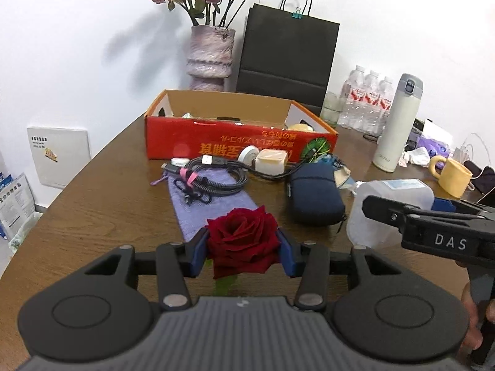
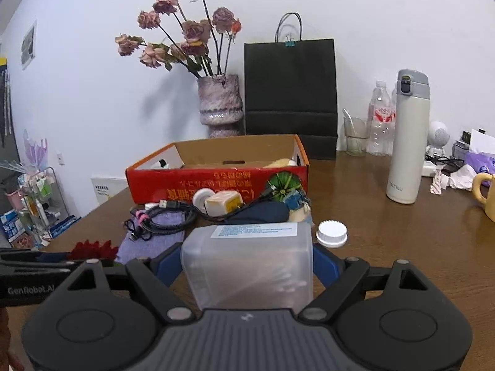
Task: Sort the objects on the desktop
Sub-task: 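Carry the rose and plastic box into the cardboard box and release both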
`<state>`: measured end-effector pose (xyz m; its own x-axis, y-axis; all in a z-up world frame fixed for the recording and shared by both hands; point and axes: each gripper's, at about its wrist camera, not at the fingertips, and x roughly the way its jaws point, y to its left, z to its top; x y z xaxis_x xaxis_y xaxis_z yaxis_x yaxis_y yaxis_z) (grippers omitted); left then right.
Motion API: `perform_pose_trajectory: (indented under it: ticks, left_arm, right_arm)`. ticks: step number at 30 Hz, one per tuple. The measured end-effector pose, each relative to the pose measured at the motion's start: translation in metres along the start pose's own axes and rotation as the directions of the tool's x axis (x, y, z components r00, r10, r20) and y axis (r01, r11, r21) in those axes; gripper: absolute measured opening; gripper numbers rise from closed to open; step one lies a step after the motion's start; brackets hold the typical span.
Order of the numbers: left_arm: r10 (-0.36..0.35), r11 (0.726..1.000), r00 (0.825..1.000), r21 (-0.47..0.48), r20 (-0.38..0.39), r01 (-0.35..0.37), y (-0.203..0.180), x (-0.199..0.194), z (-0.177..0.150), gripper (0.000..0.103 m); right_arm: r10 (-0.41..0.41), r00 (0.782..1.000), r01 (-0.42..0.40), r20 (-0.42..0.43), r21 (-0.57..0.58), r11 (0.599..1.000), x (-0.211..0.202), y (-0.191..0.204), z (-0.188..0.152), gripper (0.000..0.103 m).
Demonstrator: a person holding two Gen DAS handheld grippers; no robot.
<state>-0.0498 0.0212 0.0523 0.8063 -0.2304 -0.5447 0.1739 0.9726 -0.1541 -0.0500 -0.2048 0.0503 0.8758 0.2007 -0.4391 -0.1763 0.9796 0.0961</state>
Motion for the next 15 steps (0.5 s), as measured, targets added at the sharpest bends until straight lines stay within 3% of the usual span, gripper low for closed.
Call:
perform_pose_trajectory:
  ticks: [3,7,11,15]
  left_arm:
    - [-0.049,0.997,0.999,-0.053,-0.006,0.049,0.006,0.004,0.012,0.048]
    - [-0.043,0.998,0.999,-0.035,0.029,0.044,0.005,0.013,0.037,0.047]
    - [-0.092,0.995,0.992,-0.028,0.082,0.094,0.012,0.036,0.079,0.047]
    - [-0.079,0.996,0.995,-0.044,0.061,0.081,0.025,0.078,0.124,0.047]
  right_arm:
    - [0.014,1.0,-0.014,0.011,-0.019,1.0,0.006,-0.002,0.011,0.086]
    - [0.014,1.0,-0.013,0.019,-0.032,0.999,0.02,-0.004,0.024,0.086]
    - [0.042,0.997,-0.041,0.071,-0.025,0.999,0.05,-0.014,0.071,0.086]
    - [0.074,0.992,-0.073,0.1,-0.018,0.997,0.088,-0.022,0.124,0.086]
